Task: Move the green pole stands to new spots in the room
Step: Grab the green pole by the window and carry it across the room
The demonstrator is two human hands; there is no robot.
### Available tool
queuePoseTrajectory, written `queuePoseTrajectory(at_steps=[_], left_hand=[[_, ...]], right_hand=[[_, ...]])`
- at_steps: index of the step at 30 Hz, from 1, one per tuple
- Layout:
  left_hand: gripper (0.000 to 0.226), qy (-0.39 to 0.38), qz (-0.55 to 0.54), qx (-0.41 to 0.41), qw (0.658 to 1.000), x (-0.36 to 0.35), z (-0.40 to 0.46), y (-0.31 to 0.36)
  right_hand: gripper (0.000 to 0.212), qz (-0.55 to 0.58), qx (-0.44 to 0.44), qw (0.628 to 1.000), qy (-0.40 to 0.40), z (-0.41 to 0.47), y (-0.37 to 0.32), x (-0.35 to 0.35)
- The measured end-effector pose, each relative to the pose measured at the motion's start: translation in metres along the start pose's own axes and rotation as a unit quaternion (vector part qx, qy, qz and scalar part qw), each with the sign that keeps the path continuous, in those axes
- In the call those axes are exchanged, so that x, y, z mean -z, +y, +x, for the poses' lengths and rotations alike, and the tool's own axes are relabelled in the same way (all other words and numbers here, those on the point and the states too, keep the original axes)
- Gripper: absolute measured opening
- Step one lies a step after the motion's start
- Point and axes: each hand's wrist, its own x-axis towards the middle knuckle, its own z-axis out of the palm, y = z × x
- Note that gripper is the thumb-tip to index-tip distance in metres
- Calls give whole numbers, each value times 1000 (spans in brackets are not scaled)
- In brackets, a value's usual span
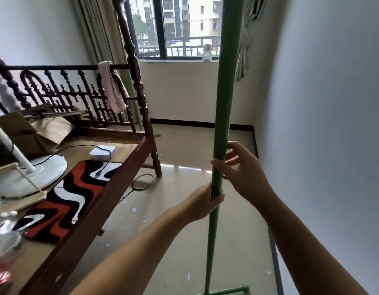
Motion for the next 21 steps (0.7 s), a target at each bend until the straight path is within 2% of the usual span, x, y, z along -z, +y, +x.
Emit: queuePoseTrajectory(at_steps=[3, 9, 21], left_hand=[[2, 21, 4, 14, 1000, 3, -59, 3], [5, 72, 15, 37, 997, -3, -153, 16], [13, 175, 12, 130, 976, -57, -311, 62]], right_hand=[[35, -14, 4, 1000, -18, -38, -35, -18], [34, -21, 43, 997, -56, -103, -84, -35], [33, 64, 78, 980, -170, -235, -158, -24]])
